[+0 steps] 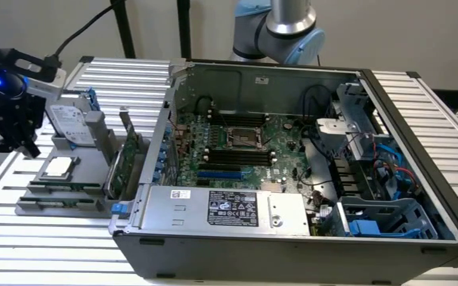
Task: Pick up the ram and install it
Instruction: 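Pick up the ram and move it above insertion slot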
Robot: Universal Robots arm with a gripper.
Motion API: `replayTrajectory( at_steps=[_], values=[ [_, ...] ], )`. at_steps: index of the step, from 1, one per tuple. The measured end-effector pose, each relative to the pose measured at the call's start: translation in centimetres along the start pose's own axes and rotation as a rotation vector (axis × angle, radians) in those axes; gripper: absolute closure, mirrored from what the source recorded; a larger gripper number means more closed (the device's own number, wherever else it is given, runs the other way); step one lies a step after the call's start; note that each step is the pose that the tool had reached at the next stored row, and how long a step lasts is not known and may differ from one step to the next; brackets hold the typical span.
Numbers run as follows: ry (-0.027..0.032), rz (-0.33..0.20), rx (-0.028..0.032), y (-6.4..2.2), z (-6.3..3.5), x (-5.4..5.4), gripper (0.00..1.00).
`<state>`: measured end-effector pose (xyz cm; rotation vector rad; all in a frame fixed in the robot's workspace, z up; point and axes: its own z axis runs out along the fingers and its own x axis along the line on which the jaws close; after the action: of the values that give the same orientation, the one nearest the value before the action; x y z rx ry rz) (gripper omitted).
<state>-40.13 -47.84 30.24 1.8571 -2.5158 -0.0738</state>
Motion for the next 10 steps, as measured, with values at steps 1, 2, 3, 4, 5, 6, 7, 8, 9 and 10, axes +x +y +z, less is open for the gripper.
replayTrajectory(
  at_steps=[1,2,3,4,5,6,7,8,9,10],
  values=[
    [0.0007,-0.018,0.0001,0.0,0.06,0.0,1.0],
    [0.0013,-0.035,0.0003,0.0,0.13,0.0,1.0],
    [0.0019,-0.052,0.0005,-0.01,0.19,0.0,1.0],
    [0.0026,-0.068,0.0007,-0.01,0.25,0.01,1.0],
    [0.003,-0.083,0.001,-0.01,0.32,0.01,1.0],
    [0.0035,-0.096,0.0013,-0.02,0.39,0.01,1.0],
    [0.004,-0.108,0.0014,-0.02,0.45,0.02,1.0],
    [0.0044,-0.119,0.0017,-0.02,0.51,0.03,1.0],
    [0.0048,-0.128,0.002,-0.02,0.57,0.05,1.0],
    [0.0048,-0.136,0.003,-0.04,0.64,0.09,1.0]
  ],
)
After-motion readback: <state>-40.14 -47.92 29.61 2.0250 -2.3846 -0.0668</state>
